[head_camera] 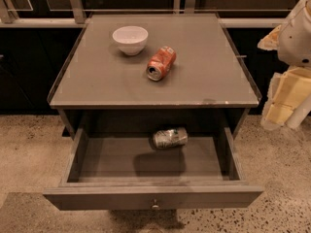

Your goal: Pick 7up can from top drawer and place on counter

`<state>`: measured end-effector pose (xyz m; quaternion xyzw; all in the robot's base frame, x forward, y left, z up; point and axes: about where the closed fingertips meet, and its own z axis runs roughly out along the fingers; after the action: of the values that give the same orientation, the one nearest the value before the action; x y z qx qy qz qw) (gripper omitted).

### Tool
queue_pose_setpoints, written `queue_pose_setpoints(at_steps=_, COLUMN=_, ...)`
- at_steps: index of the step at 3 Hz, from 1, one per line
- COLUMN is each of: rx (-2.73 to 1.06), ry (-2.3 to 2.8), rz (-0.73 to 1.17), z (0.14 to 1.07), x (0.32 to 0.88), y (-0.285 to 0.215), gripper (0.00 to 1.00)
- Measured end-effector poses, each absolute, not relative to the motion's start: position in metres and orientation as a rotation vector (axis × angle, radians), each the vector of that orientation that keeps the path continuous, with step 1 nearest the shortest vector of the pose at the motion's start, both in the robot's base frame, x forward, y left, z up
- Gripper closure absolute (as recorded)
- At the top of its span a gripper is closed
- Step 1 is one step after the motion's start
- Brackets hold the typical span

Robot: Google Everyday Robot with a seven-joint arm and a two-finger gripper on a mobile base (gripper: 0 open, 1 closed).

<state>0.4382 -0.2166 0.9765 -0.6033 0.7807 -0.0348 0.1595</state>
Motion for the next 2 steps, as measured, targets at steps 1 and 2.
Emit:
queue_pose_setpoints(at_steps=1, rx=-1.724, ry=2.231, rz=-0.099, z=0.9765, x=0.4382, y=-0.2166, gripper=0.0)
queue_pose_setpoints(at_steps=2, rx=-1.71, ry=2.199, rz=-0.156, z=0.9809, x=0.4415, y=-0.215, gripper=0.0)
